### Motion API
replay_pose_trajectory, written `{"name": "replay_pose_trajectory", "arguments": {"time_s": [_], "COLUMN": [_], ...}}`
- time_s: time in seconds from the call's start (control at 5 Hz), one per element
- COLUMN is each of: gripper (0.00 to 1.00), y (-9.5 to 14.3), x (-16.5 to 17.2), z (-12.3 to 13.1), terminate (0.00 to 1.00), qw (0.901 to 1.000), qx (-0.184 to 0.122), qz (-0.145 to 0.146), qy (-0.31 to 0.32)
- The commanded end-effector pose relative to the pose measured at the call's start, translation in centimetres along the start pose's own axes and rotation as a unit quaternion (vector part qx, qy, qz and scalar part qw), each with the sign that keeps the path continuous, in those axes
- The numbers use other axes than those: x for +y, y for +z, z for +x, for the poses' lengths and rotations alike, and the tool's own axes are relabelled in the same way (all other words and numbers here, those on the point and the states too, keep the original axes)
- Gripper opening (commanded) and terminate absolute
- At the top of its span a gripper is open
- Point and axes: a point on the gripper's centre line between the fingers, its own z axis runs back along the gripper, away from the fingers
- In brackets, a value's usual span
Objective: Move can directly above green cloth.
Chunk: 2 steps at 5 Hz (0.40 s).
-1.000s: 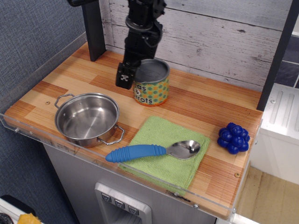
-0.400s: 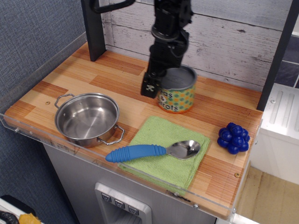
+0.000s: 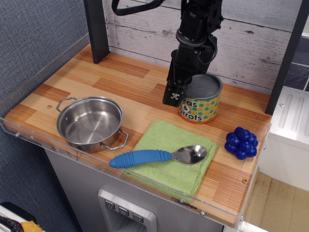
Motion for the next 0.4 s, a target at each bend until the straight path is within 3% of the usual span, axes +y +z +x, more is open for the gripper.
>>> {"name": "replay_pose_trajectory", "arguments": {"time_s": [0.0, 0.2], "gripper": [1.0, 1.0], "y": [2.8, 3.0], "x": [1.1, 2.0], "z": [-2.6, -5.7], "terminate": [0.0, 0.0], "qw": [0.9961, 0.9864], "qx": [0.023, 0.039], "qz": [0.043, 0.038], "qy": [0.074, 0.155]}}
